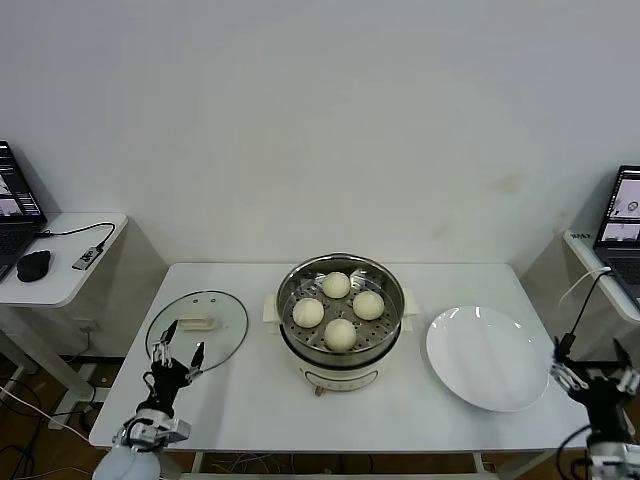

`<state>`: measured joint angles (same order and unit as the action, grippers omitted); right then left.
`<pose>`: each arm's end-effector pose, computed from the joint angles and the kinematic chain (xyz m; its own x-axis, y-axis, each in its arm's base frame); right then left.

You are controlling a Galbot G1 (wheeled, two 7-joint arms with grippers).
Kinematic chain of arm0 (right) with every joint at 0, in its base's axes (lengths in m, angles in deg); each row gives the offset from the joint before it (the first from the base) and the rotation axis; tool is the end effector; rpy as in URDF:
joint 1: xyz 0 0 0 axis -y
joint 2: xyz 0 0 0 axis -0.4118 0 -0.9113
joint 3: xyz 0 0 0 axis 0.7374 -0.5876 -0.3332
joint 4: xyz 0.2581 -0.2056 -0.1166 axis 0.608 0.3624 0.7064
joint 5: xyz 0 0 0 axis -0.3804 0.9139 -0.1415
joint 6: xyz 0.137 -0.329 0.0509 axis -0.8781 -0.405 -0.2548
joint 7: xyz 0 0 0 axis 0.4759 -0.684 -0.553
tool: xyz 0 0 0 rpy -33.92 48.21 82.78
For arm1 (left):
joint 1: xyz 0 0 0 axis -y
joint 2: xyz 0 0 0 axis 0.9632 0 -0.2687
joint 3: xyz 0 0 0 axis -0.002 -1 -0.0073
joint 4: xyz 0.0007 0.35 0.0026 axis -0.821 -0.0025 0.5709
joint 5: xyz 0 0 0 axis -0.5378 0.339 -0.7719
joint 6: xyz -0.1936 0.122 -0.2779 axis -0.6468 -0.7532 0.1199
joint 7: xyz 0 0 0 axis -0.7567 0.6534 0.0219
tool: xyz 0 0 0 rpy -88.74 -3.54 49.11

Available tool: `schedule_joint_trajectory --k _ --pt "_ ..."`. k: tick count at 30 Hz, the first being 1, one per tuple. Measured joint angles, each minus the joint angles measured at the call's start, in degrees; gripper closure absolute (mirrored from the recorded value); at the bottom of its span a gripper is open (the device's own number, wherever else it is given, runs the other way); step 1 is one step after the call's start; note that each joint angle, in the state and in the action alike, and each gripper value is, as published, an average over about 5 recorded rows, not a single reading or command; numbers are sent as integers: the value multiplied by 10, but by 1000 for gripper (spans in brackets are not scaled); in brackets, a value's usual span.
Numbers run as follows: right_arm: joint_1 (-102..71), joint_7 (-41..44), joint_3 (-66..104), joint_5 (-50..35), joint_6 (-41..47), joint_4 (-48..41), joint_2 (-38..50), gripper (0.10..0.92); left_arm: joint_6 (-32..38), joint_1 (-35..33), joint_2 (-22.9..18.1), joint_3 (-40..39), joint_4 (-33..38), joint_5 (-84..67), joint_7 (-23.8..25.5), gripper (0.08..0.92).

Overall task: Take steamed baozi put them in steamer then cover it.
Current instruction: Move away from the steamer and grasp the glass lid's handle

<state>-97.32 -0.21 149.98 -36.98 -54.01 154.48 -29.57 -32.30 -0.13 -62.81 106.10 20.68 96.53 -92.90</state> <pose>0.1392 -0.2008 -0.2939 -0.9549 0.2835 -0.0883 0.2969 0.9133 -0.2787 0.2613 0.1411 -0.3978 -0.9972 0.0687 0.0289 0.0512 0.3486 0.9359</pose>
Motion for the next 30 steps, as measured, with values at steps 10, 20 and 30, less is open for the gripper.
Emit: schedule_joint_trajectory --k 10,20,30 --pt "-25 -7 34 19 -10 -8 -40 203 13 106 11 -19 -143 124 -3 177" --pt "-30 -7 46 29 -8 -19 -51 203 18 195 4 -32 -238 183 -1 177" --pt "-30 -6 51 34 -7 -31 -53 203 22 240 -1 -41 -288 209 5 177"
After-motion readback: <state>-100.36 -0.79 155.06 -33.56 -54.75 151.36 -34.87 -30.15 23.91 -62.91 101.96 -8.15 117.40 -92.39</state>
